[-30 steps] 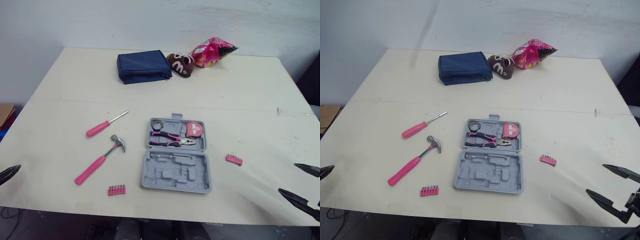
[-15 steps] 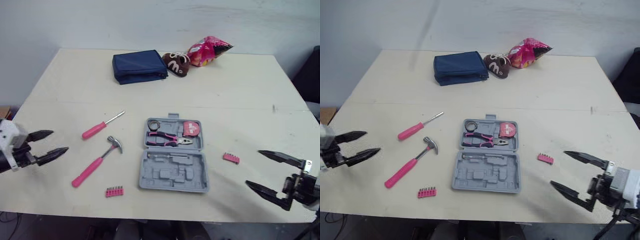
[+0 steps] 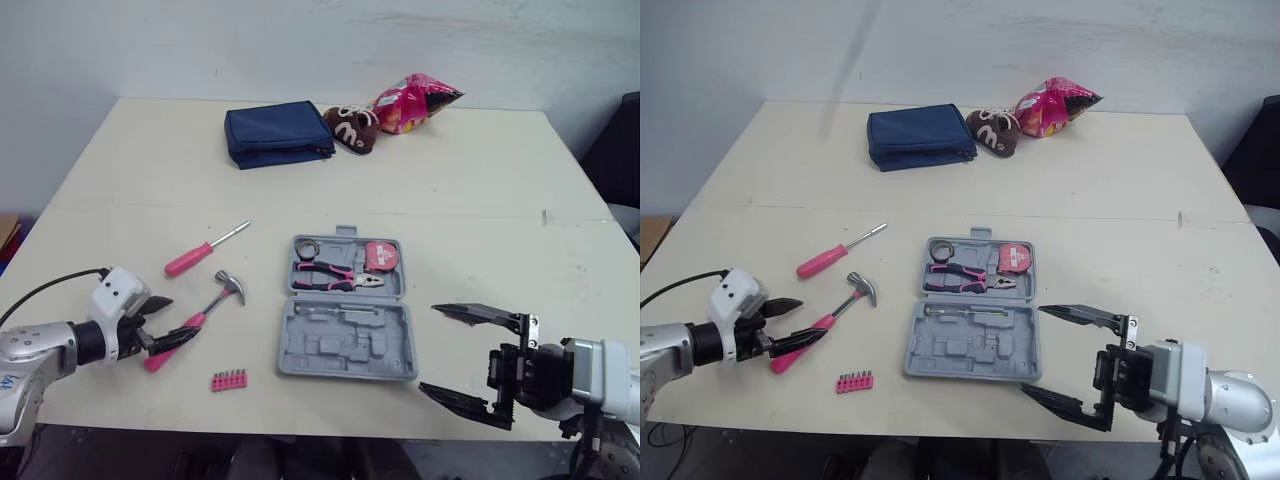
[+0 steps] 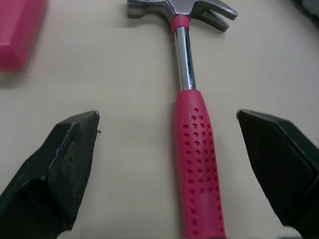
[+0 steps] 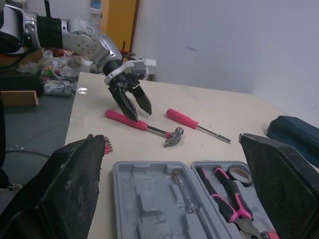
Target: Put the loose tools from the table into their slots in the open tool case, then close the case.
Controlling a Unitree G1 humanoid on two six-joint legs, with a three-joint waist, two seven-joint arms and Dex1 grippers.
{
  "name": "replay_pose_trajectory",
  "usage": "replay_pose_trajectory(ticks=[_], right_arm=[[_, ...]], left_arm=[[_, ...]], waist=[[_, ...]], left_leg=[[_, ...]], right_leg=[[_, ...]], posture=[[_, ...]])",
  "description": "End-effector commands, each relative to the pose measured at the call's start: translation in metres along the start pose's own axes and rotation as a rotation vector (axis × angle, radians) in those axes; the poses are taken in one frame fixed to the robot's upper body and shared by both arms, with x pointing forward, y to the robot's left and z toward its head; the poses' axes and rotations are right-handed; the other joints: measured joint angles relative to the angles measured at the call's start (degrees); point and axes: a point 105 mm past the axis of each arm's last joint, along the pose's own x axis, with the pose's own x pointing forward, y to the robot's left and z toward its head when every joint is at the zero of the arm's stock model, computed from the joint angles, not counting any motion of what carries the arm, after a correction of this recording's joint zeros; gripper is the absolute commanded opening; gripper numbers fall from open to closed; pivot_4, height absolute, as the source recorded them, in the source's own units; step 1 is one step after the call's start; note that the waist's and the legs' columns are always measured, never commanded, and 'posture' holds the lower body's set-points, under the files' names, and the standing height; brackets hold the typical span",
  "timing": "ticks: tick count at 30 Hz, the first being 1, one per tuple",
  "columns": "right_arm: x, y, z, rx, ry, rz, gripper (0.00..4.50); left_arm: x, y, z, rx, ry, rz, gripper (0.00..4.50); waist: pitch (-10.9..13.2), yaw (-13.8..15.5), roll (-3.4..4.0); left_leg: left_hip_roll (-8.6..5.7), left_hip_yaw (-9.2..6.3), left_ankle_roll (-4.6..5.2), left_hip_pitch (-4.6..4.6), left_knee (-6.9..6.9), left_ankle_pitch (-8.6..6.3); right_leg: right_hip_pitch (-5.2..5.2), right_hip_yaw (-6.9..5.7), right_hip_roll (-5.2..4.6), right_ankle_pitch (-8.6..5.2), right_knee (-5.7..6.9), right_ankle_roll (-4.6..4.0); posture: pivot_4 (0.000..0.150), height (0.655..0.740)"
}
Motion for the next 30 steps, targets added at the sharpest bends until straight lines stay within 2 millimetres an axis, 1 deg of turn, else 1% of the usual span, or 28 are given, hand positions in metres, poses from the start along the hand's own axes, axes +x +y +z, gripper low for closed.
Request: replay_pose_trajectory(ticks=[1,7,10,11,14,15,16,19,20,21,22,23,25,26,27,30], right_arm=[[0.001,-0.001,0.003,-0.027,-0.014,0.001,4.50],[-0.003,-0.005,-0.002,-0.030,-0.003,-0.019,4.50],[-0.003,-0.006,-0.002,-0.033,0.000,-0.027,4.50],[-0.003,-0.006,-0.003,-0.033,0.001,-0.029,4.50],[-0.004,-0.005,-0.004,-0.033,0.005,-0.034,4.50],[-0.004,-0.005,-0.004,-0.033,0.006,-0.037,4.50],[-0.005,-0.005,-0.004,-0.033,0.008,-0.041,4.50],[-0.006,-0.005,-0.005,-0.035,0.011,-0.051,4.50],[-0.008,-0.004,-0.007,-0.033,0.014,-0.054,4.50],[-0.011,-0.002,-0.009,-0.032,0.017,-0.057,4.50],[-0.013,-0.001,-0.010,-0.031,0.021,-0.061,4.50],[-0.016,-0.001,-0.012,-0.034,0.030,-0.069,4.50],[-0.022,-0.001,-0.015,-0.036,0.048,-0.089,4.50],[-0.026,-0.002,-0.016,-0.036,0.057,-0.097,4.50],[-0.029,-0.002,-0.017,-0.034,0.071,-0.100,4.50],[-0.046,-0.004,-0.019,-0.046,0.136,-0.113,4.50]], left_arm=[[0.002,-0.007,-0.003,0.074,0.032,-0.013,4.48],[0.023,-0.025,-0.018,0.047,0.041,-0.043,4.48],[0.028,-0.028,-0.020,0.016,0.035,-0.042,4.48],[0.028,-0.028,-0.020,0.014,0.029,-0.049,3.95],[0.032,-0.030,-0.026,0.023,0.051,-0.063,2.95],[0.033,-0.031,-0.027,0.026,0.061,-0.071,2.40],[0.034,-0.032,-0.029,0.020,0.070,-0.080,2.02],[0.035,-0.037,-0.029,0.029,0.059,-0.103,0.68],[0.035,-0.037,-0.028,0.040,0.051,-0.102,0.56],[0.034,-0.035,-0.026,0.048,0.039,-0.093,0.56],[0.033,-0.031,-0.024,0.049,0.024,-0.075,0.56],[0.032,-0.024,-0.013,0.084,-0.035,-0.043,0.56],[0.029,-0.019,0.010,0.118,-0.163,-0.034,0.56],[0.027,-0.019,0.022,0.153,-0.226,-0.045,0.56],[0.025,-0.020,0.030,0.178,-0.258,-0.065,0.56],[0.021,-0.031,0.057,0.302,-0.318,-0.185,0.56]], waist=[[0.0,0.1,0.00],[-0.1,0.5,0.10],[-0.2,1.4,0.28],[-0.2,1.5,0.29],[-0.2,1.5,0.35],[-0.2,1.5,0.39],[-0.2,1.5,0.45],[-0.3,1.5,0.58],[-0.3,1.5,0.59],[-0.3,1.5,0.59],[-0.3,1.5,0.59],[-0.3,1.5,0.59],[-0.3,1.7,0.68],[-0.3,1.7,0.66],[-0.3,1.7,0.63],[-0.1,1.8,0.28]], left_leg=[[0.00,0.00,0.00,0.00,0.00,0.00],[-0.08,0.00,0.05,0.09,0.02,-0.01],[-0.12,0.00,0.09,0.08,0.03,-0.02],[-0.12,0.00,0.10,0.09,0.03,-0.02],[-0.12,-0.01,0.10,0.09,0.02,-0.02],[-0.12,-0.01,0.10,0.09,0.02,-0.02],[-0.13,-0.01,0.11,0.09,0.02,-0.03],[-0.14,0.00,0.12,0.10,0.02,-0.03],[-0.14,0.00,0.12,0.10,0.02,-0.03],[-0.14,0.00,0.13,0.11,0.01,-0.04],[-0.14,0.00,0.13,0.11,0.01,-0.04],[-0.14,0.00,0.13,0.10,0.01,-0.03],[-0.16,0.00,0.15,0.10,0.01,-0.04],[-0.18,0.00,0.19,0.07,0.03,-0.02],[-0.18,-0.01,0.21,0.05,0.04,0.00],[-0.17,-0.07,0.19,0.00,0.05,0.01]], right_leg=[[0.00,0.00,-0.01,0.00,0.00,0.00],[0.14,-0.02,-0.13,0.00,-0.04,-0.02],[0.14,-0.01,-0.17,0.00,-0.06,-0.02],[0.14,-0.01,-0.17,0.00,-0.05,-0.02],[0.14,-0.02,-0.17,0.00,-0.06,-0.02],[0.16,-0.02,-0.17,0.00,-0.08,-0.02],[0.17,-0.02,-0.18,0.00,-0.10,-0.02],[0.20,-0.02,-0.19,0.00,-0.12,-0.02],[0.20,-0.02,-0.19,0.00,-0.12,-0.02],[0.20,-0.02,-0.19,0.00,-0.12,-0.02],[0.20,-0.02,-0.19,0.00,-0.12,-0.02],[0.21,-0.02,-0.19,0.00,-0.15,-0.02],[0.23,-0.03,-0.21,0.00,-0.20,-0.02],[0.23,-0.04,-0.22,0.01,-0.19,0.00],[0.22,-0.05,-0.22,0.04,-0.19,0.02],[0.21,-0.12,-0.21,0.06,-0.20,0.01]], posture=[[0.150,0.7400],[0.150,0.7400],[0.150,0.7400],[0.150,0.7400],[0.150,0.7400],[0.150,0.7400],[0.150,0.7400],[0.150,0.7400],[0.150,0.7400],[0.150,0.7400],[0.150,0.7400],[0.150,0.7400],[0.150,0.7400],[0.150,0.7400],[0.150,0.7400],[0.150,0.7400]])
